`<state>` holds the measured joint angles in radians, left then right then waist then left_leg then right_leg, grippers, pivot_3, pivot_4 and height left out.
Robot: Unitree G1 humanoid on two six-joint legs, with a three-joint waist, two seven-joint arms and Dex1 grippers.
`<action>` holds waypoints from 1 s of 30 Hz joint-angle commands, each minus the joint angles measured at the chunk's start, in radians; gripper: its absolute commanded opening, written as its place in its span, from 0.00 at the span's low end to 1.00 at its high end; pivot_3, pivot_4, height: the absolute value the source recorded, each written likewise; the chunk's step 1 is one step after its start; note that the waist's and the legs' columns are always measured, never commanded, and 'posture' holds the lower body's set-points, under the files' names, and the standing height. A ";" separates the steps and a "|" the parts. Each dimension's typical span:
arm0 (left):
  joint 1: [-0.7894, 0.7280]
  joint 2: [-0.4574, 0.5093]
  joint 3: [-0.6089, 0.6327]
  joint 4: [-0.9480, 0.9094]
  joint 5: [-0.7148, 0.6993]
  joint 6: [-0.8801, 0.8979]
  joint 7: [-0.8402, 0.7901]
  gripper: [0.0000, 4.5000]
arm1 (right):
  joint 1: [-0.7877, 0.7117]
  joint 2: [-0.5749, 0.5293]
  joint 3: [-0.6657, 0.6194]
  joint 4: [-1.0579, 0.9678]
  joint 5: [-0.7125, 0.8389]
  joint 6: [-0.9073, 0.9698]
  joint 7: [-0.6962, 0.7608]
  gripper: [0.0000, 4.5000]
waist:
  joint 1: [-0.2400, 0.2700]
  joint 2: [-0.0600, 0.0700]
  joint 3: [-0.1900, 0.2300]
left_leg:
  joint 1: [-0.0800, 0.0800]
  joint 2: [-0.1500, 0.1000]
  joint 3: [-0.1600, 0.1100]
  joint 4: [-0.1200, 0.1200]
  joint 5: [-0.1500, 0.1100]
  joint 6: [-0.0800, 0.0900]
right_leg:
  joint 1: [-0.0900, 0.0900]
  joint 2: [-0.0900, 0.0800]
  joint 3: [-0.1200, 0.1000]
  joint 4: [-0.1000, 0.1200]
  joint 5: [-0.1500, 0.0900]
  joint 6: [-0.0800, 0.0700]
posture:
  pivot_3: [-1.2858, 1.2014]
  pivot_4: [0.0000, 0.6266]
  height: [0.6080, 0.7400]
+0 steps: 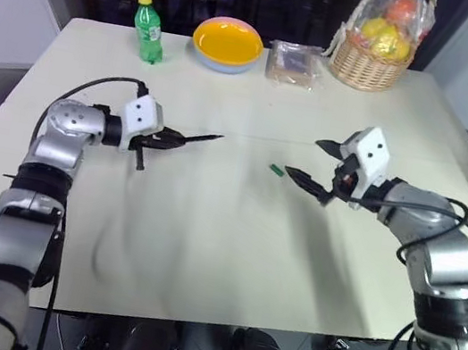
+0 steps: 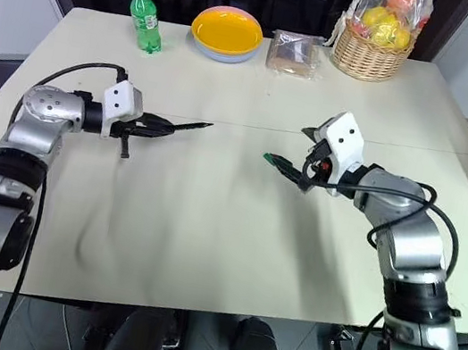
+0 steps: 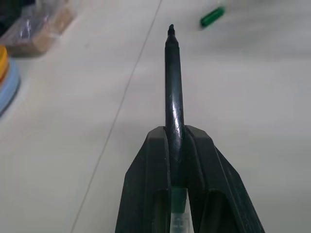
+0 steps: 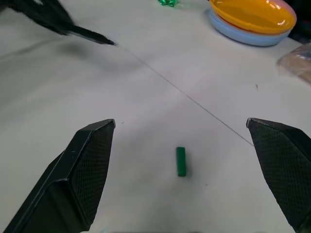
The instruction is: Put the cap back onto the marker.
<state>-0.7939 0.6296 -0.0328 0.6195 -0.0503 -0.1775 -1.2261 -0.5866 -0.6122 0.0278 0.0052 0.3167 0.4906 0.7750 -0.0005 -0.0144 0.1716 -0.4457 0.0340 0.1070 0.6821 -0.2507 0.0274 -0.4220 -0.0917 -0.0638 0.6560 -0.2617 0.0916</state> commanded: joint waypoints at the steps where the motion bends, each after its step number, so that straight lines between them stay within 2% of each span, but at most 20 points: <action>1: 0.051 0.035 0.040 -0.220 -0.071 0.139 0.018 0.01 | -0.094 0.044 0.009 0.206 -0.030 -0.119 0.052 1.00 | -0.005 0.000 0.000 | 0.000 0.000 0.000 0.000 0.000 0.000 | 0.000 0.000 0.000 0.000 0.000 0.000 | 0.52 0.24 1.00; 6: 0.145 0.071 0.064 -0.414 -0.109 0.264 0.068 0.01 | -0.193 0.125 0.038 0.497 -0.091 -0.272 0.088 1.00 | -0.013 0.001 0.000 | 0.000 0.000 0.000 0.000 0.001 -0.001 | 0.000 0.000 0.001 0.000 0.000 0.000 | 0.52 0.24 1.00; 11: 0.191 0.099 0.078 -0.507 -0.129 0.324 0.102 0.01 | -0.251 0.192 0.043 0.718 -0.145 -0.391 0.094 1.00 | -0.016 0.001 0.001 | 0.000 0.001 0.000 -0.001 0.003 -0.004 | 0.000 0.000 0.001 0.001 0.000 0.000 | 0.52 0.24 1.00; 19: 0.218 0.137 0.081 -0.566 -0.147 0.355 0.126 0.01 | -0.290 0.238 0.037 0.907 -0.206 -0.503 0.085 1.00 | -0.015 0.002 0.001 | 0.001 0.001 0.001 -0.001 0.003 -0.006 | 0.000 0.000 0.001 0.001 0.000 0.000 | 0.52 0.24 1.00; 26: 0.229 0.148 0.074 -0.579 -0.152 0.357 0.135 0.01 | -0.298 0.252 0.041 0.994 -0.244 -0.557 0.075 1.00 | -0.016 0.002 0.001 | 0.001 0.001 0.001 -0.001 0.004 -0.006 | 0.000 0.000 0.001 0.001 0.000 0.000 | 0.52 0.24 1.00; 29: 0.231 0.150 0.074 -0.579 -0.151 0.356 0.137 0.00 | -0.294 0.256 0.042 1.013 -0.258 -0.573 0.069 0.81 | -0.016 0.002 0.001 | 0.001 0.001 0.001 -0.001 0.004 -0.007 | 0.000 0.000 0.001 0.001 0.000 0.000 | 0.52 0.24 1.00; 30: 0.231 0.150 0.073 -0.578 -0.150 0.355 0.137 0.00 | -0.294 0.256 0.043 1.018 -0.261 -0.577 0.070 0.71 | -0.017 0.002 0.001 | 0.001 0.001 0.001 -0.001 0.004 -0.007 | 0.000 0.000 0.001 0.001 0.000 0.000 | 0.52 0.24 1.00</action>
<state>-0.5598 0.7636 0.0199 0.0736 -0.1868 0.1853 -1.0979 -0.8688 -0.3527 0.0742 1.0073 0.0744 -0.0761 0.8536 -0.0170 -0.0126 0.1727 -0.4446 0.0354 0.1083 0.6808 -0.2468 0.0206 -0.4224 -0.0919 -0.0623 0.6568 -0.2618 0.0917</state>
